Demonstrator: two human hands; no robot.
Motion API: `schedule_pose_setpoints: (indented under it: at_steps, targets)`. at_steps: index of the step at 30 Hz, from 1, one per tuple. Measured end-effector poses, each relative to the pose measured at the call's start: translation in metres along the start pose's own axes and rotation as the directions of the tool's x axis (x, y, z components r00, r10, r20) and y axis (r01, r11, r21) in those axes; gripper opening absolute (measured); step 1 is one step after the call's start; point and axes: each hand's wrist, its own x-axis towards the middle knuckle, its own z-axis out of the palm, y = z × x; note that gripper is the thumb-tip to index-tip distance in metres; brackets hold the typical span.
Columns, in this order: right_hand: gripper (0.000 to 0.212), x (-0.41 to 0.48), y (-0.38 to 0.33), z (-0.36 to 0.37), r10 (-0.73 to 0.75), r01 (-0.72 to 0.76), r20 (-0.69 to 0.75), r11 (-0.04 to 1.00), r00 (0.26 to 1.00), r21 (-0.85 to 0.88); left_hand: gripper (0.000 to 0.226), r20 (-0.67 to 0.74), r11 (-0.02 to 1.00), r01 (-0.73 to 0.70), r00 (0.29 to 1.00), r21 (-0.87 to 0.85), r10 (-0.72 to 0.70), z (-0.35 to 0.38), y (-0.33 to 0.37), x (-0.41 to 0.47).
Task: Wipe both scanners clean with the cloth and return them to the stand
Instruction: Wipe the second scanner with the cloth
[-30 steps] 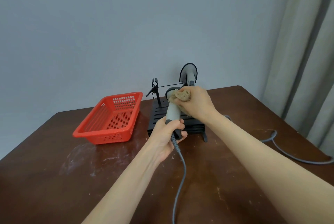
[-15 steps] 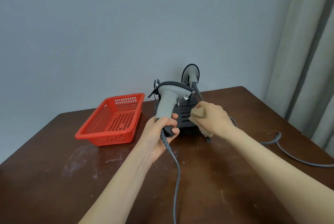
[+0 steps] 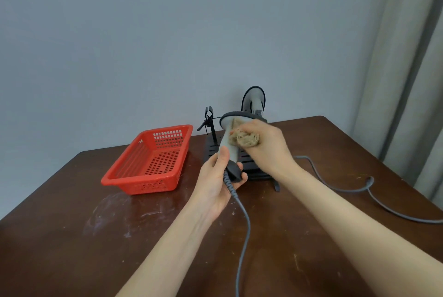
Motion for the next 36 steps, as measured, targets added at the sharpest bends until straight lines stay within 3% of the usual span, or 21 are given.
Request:
schedule_pose_setpoints:
  at_steps: [4, 8, 11, 16, 22, 24, 27, 31, 33, 36]
  targets:
    - [0.025, -0.017, -0.009, 0.000, -0.092, 0.073, 0.198, 0.992, 0.976, 0.101, 0.050, -0.016, 0.999, -0.008, 1.000, -0.031, 0.008, -0.002, 0.004, 0.001]
    - [0.020, 0.008, -0.002, -0.002, -0.045, 0.052, 0.069, 0.994, 0.997, -0.096, 0.054, -0.025, 1.000, 0.013, 1.000, -0.029, -0.014, 0.001, -0.001, -0.002]
    - [0.019, 0.014, -0.002, -0.003, 0.004, 0.006, 0.051, 0.979, 0.999, -0.202, 0.055, -0.012, 1.000, -0.003, 1.000, -0.004, 0.003, 0.001, -0.001, -0.002]
    - [0.016, -0.007, -0.019, 0.000, -0.099, 0.115, 0.223, 0.992, 0.970, -0.059, 0.054, 0.021, 0.999, -0.023, 1.000, 0.024, 0.022, -0.005, 0.000, 0.002]
    - [0.012, 0.021, -0.005, 0.004, 0.045, -0.030, 0.059, 0.973, 0.997, -0.228, 0.054, 0.008, 0.999, 0.009, 1.000, 0.031, -0.010, -0.005, -0.005, 0.001]
    - [0.022, 0.010, -0.011, 0.004, -0.005, 0.033, 0.136, 0.979, 0.991, -0.200, 0.051, 0.014, 0.999, -0.003, 1.000, 0.032, 0.002, -0.006, -0.005, 0.002]
    - [0.011, -0.004, -0.020, 0.005, -0.048, 0.068, 0.258, 0.995, 0.965, -0.071, 0.049, -0.007, 0.999, -0.014, 1.000, 0.044, 0.014, -0.006, -0.004, 0.003]
    - [0.018, 0.016, -0.007, 0.007, 0.091, -0.087, 0.018, 0.985, 0.996, -0.151, 0.046, -0.026, 0.998, 0.012, 1.000, 0.055, -0.011, -0.002, -0.009, 0.001]
    - [0.015, 0.017, -0.008, 0.007, 0.097, -0.100, -0.022, 0.978, 0.995, -0.185, 0.045, -0.041, 0.998, 0.006, 0.999, 0.066, -0.003, -0.001, -0.010, 0.002]
    - [0.007, 0.001, -0.018, 0.008, 0.034, -0.019, 0.165, 0.996, 0.986, -0.088, 0.050, -0.071, 0.999, -0.005, 0.997, 0.041, 0.008, -0.002, -0.008, 0.004]
